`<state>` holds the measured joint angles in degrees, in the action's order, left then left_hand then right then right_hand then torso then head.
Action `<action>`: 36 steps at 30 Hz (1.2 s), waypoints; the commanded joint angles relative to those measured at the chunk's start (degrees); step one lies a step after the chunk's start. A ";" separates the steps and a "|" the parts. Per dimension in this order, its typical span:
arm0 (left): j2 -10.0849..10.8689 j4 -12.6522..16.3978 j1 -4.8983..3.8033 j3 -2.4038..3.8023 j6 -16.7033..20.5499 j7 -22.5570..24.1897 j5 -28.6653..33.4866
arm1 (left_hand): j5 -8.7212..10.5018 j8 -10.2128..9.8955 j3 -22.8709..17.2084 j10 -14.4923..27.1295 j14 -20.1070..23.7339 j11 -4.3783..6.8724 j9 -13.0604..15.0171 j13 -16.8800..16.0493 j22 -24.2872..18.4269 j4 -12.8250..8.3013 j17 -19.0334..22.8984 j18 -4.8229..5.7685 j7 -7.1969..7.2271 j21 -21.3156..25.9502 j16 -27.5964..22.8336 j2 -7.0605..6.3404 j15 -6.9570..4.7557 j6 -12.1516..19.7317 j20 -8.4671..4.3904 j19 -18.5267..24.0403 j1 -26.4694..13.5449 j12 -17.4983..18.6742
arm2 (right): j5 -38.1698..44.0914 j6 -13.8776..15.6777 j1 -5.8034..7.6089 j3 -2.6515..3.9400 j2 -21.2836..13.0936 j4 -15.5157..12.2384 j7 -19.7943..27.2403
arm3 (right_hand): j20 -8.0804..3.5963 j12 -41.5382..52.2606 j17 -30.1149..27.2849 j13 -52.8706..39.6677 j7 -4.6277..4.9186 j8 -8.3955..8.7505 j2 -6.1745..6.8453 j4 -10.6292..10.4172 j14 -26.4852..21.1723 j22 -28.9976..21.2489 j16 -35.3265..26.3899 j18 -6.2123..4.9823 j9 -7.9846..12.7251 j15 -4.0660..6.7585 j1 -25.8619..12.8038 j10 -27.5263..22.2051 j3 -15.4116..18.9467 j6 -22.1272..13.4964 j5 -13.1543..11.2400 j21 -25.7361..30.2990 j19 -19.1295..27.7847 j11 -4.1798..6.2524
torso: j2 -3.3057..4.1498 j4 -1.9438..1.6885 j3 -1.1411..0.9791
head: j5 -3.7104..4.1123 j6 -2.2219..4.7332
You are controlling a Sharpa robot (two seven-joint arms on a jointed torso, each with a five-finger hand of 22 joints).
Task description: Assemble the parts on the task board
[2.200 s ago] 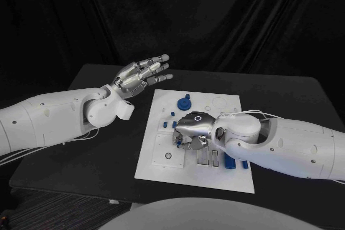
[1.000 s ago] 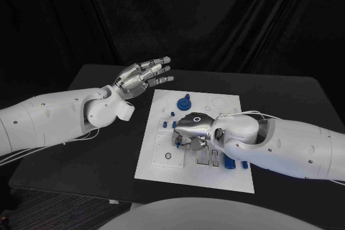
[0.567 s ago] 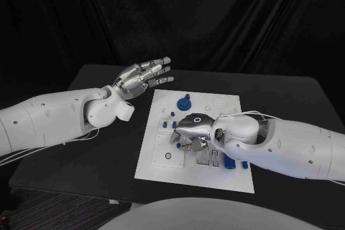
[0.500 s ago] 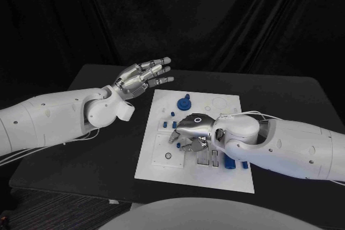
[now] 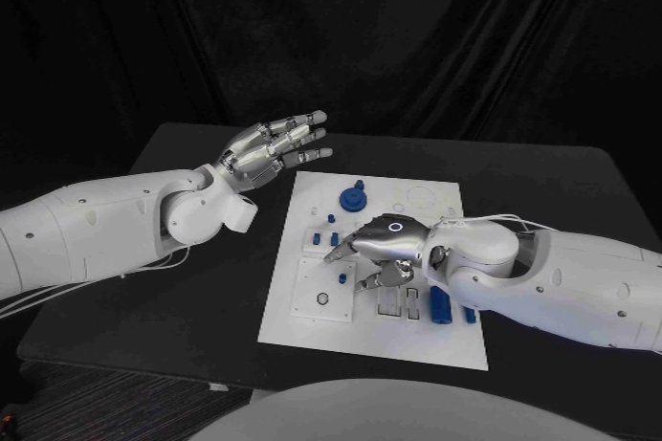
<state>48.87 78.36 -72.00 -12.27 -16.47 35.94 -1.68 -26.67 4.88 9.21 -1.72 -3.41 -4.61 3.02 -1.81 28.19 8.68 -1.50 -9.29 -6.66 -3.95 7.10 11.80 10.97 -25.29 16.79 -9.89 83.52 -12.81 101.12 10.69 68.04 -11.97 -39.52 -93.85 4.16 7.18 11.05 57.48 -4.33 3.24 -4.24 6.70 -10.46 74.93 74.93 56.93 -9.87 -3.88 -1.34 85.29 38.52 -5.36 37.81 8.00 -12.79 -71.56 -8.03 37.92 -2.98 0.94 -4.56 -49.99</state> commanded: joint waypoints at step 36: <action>0.79 -0.09 2.38 0.04 0.79 2.93 -0.33 | 0.26 1.15 0.43 0.24 0.96 -0.59 0.09 -0.03 -5.21 0.79 0.19 0.08 -0.20 1.13 -0.61 0.44 -0.26 -1.08 -0.52 2.76 -1.01 -0.69 | -8.89 -2.54 5.02 0.07 -10.63 1.82 -5.01 | 0.58 5.61 4.52 0.58 3.22 -0.30 -0.39 -5.19 6.54 3.75 8.23 1.38 -0.08 -0.91 -5.46 9.06 2.21 9.89 -1.40 -15.81 -7.37 0.58 | -2.64 0.76 -0.11 | 0.81 -0.01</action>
<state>49.66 78.11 -69.68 -12.29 -15.91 37.38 -1.96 -26.46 5.77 9.70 -1.52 -2.77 -4.81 3.08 -1.81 23.08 9.17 -1.34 -9.29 -6.86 -3.05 6.63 12.10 10.75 -25.91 16.36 -7.42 82.75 -13.32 92.60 9.93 73.32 -11.92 -50.23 -92.21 -0.02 7.79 16.47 62.09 -3.69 5.94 -4.86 6.33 -15.82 81.09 74.91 65.23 -8.92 -3.99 -2.35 79.59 47.33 -3.17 47.70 6.78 -28.34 -78.52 -7.38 35.58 -2.32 0.94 -3.66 -49.99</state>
